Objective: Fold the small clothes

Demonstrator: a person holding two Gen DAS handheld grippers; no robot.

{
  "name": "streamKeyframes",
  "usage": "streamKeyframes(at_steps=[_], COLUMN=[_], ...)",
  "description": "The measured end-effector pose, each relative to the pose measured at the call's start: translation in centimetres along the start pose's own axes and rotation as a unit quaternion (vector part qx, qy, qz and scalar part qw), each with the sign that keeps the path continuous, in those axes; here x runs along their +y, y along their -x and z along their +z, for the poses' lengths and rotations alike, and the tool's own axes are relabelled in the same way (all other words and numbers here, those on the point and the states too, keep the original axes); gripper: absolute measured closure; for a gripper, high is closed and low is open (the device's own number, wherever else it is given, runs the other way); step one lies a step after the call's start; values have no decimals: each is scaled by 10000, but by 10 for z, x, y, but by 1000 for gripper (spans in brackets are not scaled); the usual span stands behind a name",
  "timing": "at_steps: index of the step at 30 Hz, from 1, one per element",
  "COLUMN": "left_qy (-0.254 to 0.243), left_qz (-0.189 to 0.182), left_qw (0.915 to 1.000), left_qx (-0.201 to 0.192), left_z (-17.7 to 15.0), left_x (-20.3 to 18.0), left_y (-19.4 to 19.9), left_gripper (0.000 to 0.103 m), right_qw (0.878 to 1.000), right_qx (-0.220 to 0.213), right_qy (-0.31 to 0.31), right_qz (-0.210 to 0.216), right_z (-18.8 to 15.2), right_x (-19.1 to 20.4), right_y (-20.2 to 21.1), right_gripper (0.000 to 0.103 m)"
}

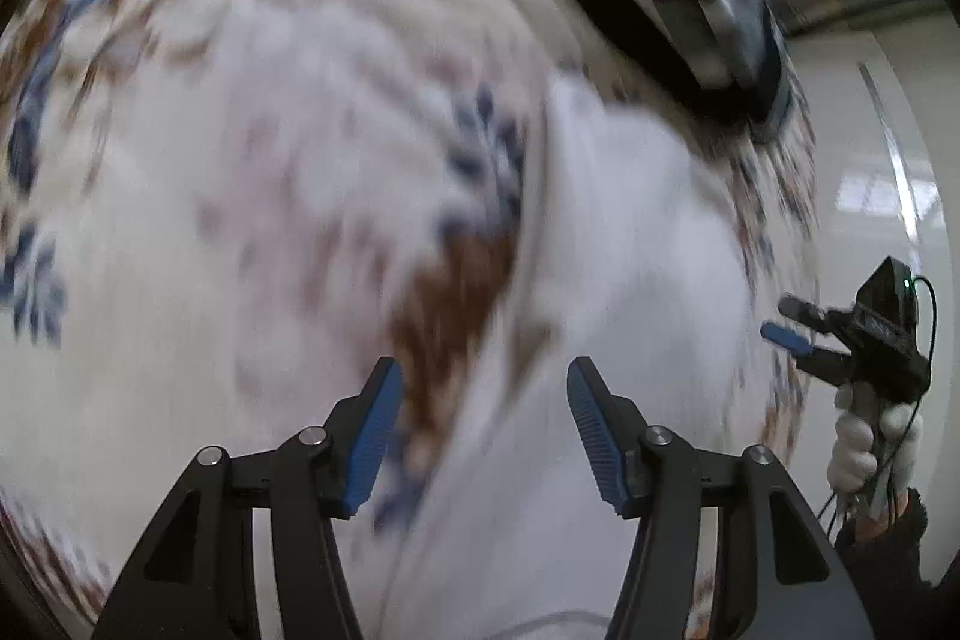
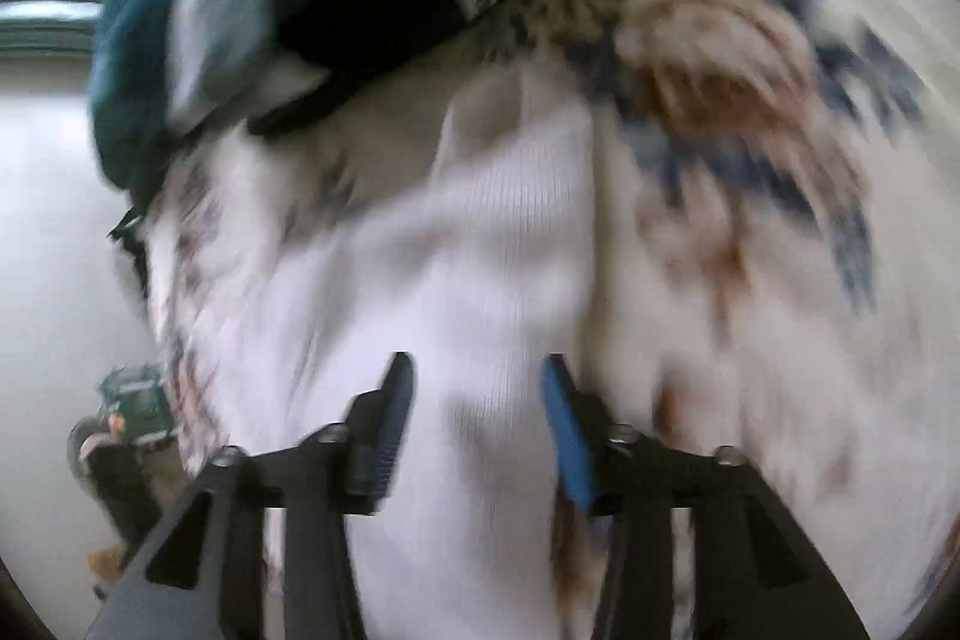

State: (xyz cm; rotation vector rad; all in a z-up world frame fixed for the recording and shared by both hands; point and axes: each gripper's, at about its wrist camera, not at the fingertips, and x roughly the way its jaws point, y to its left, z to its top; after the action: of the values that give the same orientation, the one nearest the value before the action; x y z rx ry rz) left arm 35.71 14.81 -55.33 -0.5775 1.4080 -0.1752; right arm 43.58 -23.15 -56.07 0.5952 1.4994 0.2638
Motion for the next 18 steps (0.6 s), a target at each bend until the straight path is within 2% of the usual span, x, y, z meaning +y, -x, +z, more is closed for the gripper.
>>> streamKeyframes(at_steps=[2,4,7,10,11,12,13,14,16,18], left_qy=[-33,-177,-221,-272,-310,-361,-434,-503,-531,-506], left_qz=[-12,121,206,266,324,297,342,364,279,150], left_qw=[9996,9978,9927,9846,9825,9830,9850,9862,9896,9929], left_qx=[283,631,1166,1704,1806,1773,1635,1533,1307,1069], left_z=[-28,-66,-116,-157,-168,-175,-180,-184,-185,-184], left_x=[5,10,22,30,31,31,29,26,23,21], left_y=[2,0,-14,-37,-44,-45,-43,-40,-28,-9], left_gripper=[48,48,48,48,51,52,74,96,97,97], right_qw=[9995,9970,9859,9720,9697,9690,9701,9708,9694,9691], right_qx=[290,691,1314,1559,1580,1401,1235,1034,705,466], right_qy=[-122,-345,-999,-1716,-1832,-2024,-2081,-2136,-2296,-2273], right_qz=[50,-73,-287,-393,-354,-203,-173,-357,-499,-834], right_z=[-62,-125,-218,-291,-304,-322,-331,-341,-358,-372], right_x=[-8,-22,-52,-77,-80,-83,-81,-78,-72,-63], right_y=[14,11,-18,-57,-65,-70,-70,-68,-56,-37], right_gripper=[44,44,44,44,49,84,98,98,99,100])
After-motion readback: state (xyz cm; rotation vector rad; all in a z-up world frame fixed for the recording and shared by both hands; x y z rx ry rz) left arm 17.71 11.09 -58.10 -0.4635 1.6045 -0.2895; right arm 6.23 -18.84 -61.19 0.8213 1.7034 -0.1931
